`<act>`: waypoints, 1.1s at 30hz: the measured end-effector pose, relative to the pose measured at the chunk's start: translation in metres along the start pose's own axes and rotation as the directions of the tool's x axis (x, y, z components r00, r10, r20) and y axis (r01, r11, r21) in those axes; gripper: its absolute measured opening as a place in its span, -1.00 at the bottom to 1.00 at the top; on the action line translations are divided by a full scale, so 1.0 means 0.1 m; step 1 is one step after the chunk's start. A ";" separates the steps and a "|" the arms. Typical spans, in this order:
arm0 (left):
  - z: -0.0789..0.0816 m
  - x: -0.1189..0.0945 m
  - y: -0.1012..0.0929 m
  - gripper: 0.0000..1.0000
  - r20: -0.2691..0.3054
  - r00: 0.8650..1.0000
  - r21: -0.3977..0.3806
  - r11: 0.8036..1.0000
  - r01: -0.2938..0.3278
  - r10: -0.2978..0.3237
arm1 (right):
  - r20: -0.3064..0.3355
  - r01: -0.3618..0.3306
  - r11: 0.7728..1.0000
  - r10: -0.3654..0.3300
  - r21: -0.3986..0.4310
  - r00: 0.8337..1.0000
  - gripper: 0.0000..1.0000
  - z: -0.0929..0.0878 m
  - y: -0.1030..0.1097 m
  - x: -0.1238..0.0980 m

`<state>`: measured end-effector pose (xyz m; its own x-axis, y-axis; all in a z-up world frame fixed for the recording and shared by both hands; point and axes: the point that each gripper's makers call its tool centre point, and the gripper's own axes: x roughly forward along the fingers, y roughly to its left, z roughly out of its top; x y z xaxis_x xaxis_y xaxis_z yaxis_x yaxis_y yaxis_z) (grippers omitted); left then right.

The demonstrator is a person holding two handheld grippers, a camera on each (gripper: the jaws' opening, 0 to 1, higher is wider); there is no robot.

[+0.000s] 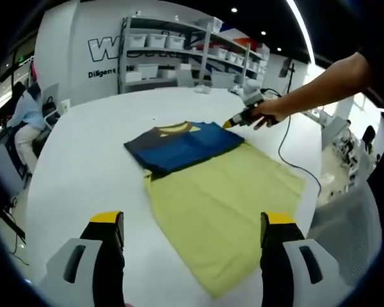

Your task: Fold the garment on the visible template until the final outline fits inside the template.

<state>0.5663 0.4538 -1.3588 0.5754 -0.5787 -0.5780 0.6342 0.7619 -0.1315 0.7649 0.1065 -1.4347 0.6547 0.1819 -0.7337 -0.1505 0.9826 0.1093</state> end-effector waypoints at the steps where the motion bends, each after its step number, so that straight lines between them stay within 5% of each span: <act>1: 0.00 -0.01 0.00 0.68 0.001 1.000 -0.001 1.000 0.001 -0.001 | -0.002 0.000 1.000 0.000 -0.003 1.000 -1.00 0.00 0.00 0.00; 18: -0.11 0.23 -0.04 0.64 -0.031 0.998 0.063 0.996 0.061 -0.059 | 0.091 -0.114 0.991 0.121 -0.076 0.988 -1.00 0.07 0.35 -0.49; 21: -0.12 0.24 -0.07 0.64 -0.033 0.997 0.065 0.995 0.075 -0.073 | 0.126 -0.154 0.988 0.156 -0.029 0.980 -0.89 0.12 0.42 -0.62; 33: -0.15 0.16 -0.15 0.62 -0.033 0.995 0.119 0.988 0.097 -0.094 | 0.194 -0.214 0.972 0.229 -0.096 0.954 -0.63 0.11 0.58 -1.11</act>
<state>0.5584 0.4379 -1.3778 0.4957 -0.6379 -0.5893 0.7442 0.6618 -0.0903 0.6917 0.1443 -1.3400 0.7336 0.4057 -0.5452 -0.3570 0.9127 0.1988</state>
